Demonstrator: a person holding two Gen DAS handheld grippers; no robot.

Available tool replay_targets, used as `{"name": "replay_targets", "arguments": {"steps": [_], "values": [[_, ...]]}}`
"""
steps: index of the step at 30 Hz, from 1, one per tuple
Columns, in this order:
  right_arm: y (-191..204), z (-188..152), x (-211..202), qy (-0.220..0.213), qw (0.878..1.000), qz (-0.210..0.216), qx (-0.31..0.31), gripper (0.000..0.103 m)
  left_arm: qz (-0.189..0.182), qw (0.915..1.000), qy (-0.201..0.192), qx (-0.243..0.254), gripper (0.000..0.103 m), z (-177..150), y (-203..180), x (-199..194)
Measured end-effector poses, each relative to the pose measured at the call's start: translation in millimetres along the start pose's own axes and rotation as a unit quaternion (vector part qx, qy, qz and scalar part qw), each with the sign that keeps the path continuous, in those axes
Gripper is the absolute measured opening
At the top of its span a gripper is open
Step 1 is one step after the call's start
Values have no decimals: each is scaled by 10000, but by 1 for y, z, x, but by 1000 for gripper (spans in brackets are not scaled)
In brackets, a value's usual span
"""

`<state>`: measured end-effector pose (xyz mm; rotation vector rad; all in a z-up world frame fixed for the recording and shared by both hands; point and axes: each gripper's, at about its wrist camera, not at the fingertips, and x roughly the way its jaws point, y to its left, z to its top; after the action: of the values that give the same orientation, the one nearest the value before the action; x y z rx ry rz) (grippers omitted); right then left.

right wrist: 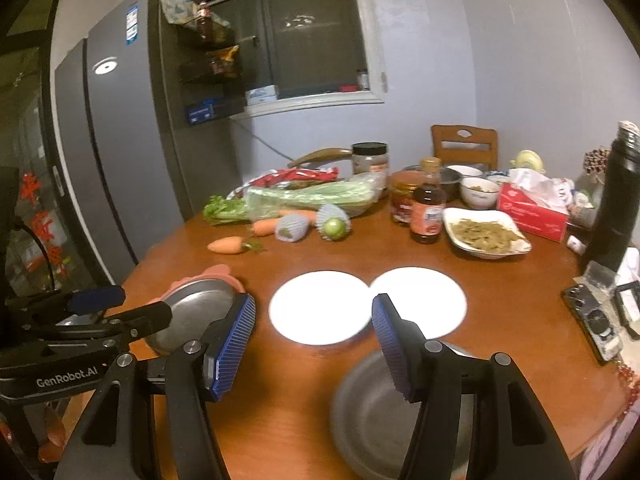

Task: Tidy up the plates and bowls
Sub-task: 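Move the left tool to the rim of the large steel bowl, then grasp the steel bowl rim with the left tool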

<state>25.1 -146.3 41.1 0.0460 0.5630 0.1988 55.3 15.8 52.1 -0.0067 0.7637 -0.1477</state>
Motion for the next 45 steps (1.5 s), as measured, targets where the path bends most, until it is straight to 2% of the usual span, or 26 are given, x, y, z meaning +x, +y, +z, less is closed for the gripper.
{"name": "replay_targets", "arguments": {"steps": [10, 19, 26, 34, 39, 45], "values": [[-62, -14, -16, 93, 9986, -439, 282, 64, -323, 9992, 175, 159, 68, -7, -45, 20], [-115, -39, -14, 398, 9957, -664, 509, 64, -558, 9970, 448, 290, 68, -21, -83, 42], [-138, -61, 1, 789, 9936, -564, 573, 64, -575, 9952, 727, 309, 69, -32, -103, 71], [-143, -73, 18, 935, 9934, -428, 512, 64, -666, 9934, 898, 249, 69, -39, -111, 91], [-145, -79, 27, 1051, 9923, -464, 473, 53, -661, 9921, 1026, 295, 69, -43, -118, 104], [-141, -84, 34, 1150, 9923, -316, 334, 41, -612, 9912, 1104, 389, 68, -46, -128, 113]]}}
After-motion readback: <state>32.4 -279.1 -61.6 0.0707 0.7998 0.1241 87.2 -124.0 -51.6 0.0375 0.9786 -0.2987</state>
